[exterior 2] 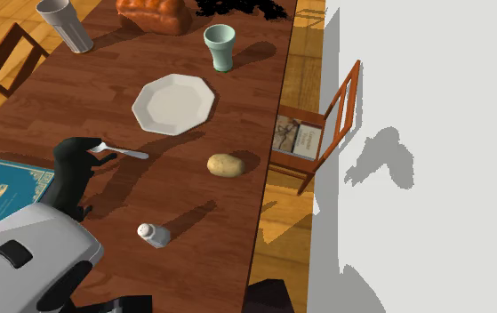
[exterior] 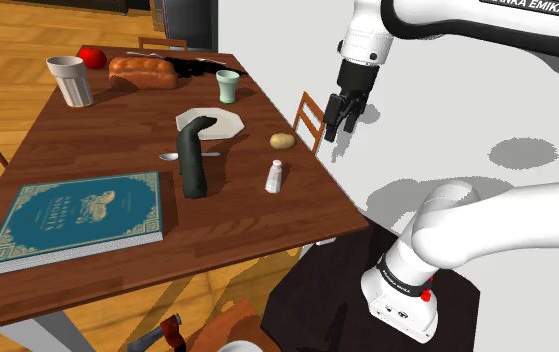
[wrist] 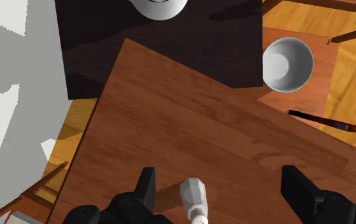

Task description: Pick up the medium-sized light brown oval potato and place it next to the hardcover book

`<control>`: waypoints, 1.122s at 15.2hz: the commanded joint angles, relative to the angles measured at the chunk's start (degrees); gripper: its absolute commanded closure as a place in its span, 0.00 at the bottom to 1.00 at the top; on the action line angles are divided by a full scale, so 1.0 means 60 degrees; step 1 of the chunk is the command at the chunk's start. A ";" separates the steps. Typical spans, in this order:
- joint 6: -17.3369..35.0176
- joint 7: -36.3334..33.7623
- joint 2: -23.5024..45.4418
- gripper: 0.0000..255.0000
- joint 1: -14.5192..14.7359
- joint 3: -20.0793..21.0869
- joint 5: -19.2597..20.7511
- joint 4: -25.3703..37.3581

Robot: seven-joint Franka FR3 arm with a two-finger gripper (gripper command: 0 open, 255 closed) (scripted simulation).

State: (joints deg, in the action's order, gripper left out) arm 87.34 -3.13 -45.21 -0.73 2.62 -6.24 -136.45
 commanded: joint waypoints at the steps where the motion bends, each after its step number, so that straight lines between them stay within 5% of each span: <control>1: 0.0000 0.0000 0.0000 0.00 0.0000 0.0000 0.0000 0.0000; 9: 0.2150 0.3218 0.0901 0.00 0.0065 -0.1534 0.1265 -0.0898; 17: 0.4494 0.6346 0.2987 0.00 0.0315 -0.3043 0.1885 -0.0676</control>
State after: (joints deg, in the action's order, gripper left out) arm 112.45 32.45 -29.00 0.82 -14.62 4.87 -140.84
